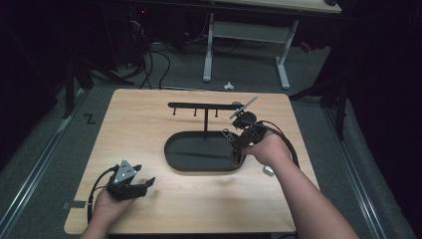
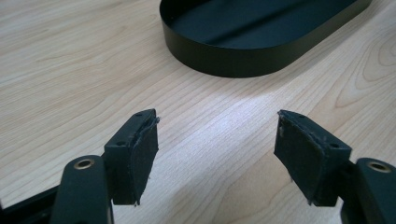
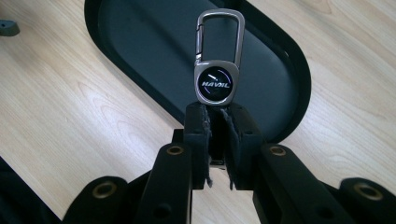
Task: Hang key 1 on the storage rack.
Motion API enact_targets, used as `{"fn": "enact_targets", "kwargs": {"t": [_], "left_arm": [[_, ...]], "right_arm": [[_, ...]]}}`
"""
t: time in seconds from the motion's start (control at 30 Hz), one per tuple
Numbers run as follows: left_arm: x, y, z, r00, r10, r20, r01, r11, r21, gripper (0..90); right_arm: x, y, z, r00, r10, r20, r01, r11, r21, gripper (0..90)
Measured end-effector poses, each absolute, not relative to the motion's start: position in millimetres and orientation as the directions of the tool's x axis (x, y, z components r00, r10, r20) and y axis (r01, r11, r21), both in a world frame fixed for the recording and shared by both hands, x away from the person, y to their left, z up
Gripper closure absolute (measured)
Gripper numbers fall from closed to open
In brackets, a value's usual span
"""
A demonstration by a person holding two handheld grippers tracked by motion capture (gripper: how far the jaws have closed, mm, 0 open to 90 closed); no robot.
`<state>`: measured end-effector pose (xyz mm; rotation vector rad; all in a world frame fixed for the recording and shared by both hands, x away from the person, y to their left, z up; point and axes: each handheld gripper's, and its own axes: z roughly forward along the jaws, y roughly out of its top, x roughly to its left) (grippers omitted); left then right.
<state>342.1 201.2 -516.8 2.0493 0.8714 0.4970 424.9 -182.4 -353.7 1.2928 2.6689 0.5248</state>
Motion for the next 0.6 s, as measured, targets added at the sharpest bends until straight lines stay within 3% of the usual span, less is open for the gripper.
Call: {"fn": "enact_targets", "kwargs": {"t": [0.6], "left_arm": [[329, 222, -518, 0.624, 0.781, 0.034, 0.429, -0.378, 0.820, 30.4]], "right_arm": [[446, -174, -334, -0.632, 0.774, 0.031, 0.716, 0.569, 0.404, 80.3]]}}
